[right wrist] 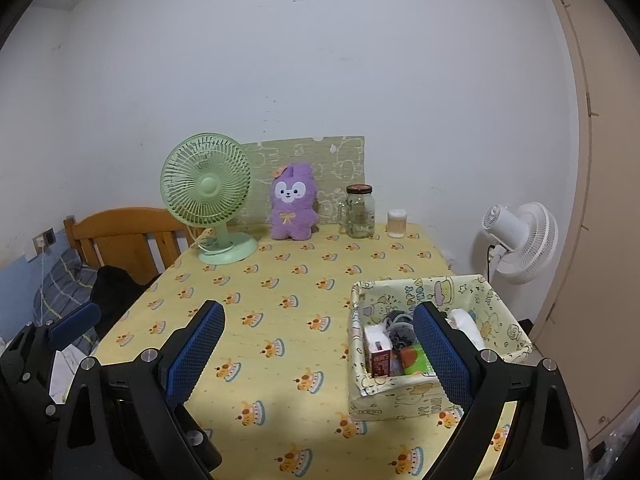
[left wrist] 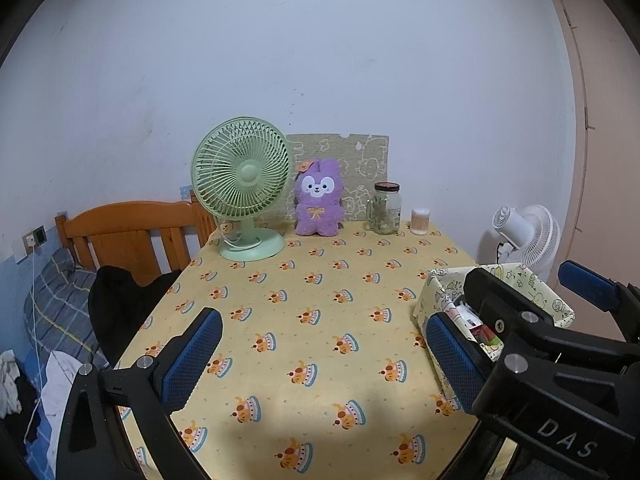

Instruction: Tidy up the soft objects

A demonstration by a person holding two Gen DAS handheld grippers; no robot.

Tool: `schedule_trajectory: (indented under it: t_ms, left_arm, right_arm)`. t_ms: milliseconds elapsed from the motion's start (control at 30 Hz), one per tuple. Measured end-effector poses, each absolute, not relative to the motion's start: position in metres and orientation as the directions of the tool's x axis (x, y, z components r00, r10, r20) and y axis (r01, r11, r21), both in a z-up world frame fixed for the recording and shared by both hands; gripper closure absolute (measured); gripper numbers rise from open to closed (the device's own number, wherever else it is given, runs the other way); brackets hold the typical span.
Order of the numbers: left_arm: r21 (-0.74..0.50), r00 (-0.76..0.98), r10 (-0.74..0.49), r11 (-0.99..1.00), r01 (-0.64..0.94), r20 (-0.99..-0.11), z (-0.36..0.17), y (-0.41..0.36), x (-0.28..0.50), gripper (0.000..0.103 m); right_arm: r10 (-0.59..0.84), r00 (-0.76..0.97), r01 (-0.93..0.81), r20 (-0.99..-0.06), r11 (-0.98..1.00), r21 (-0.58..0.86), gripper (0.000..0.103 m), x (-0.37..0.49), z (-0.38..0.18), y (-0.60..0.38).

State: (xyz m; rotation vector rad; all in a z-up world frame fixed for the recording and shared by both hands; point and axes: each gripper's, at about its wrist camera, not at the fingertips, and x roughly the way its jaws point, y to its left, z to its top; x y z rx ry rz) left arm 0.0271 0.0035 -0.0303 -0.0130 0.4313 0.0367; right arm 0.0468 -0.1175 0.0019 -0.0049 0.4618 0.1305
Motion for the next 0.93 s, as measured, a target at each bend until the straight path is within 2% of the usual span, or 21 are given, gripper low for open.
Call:
schedule_trajectory:
  t_ms: [933]
  left_arm:
    - [-0.01,0.907,0.033,0.999,-0.042,-0.421,-0.028,0.0,0.026,0.0]
  right_arm:
    - [0.107,0.889,-0.101,-0.444,0.994,0.037,0.006,0.045,0.004,-0.133]
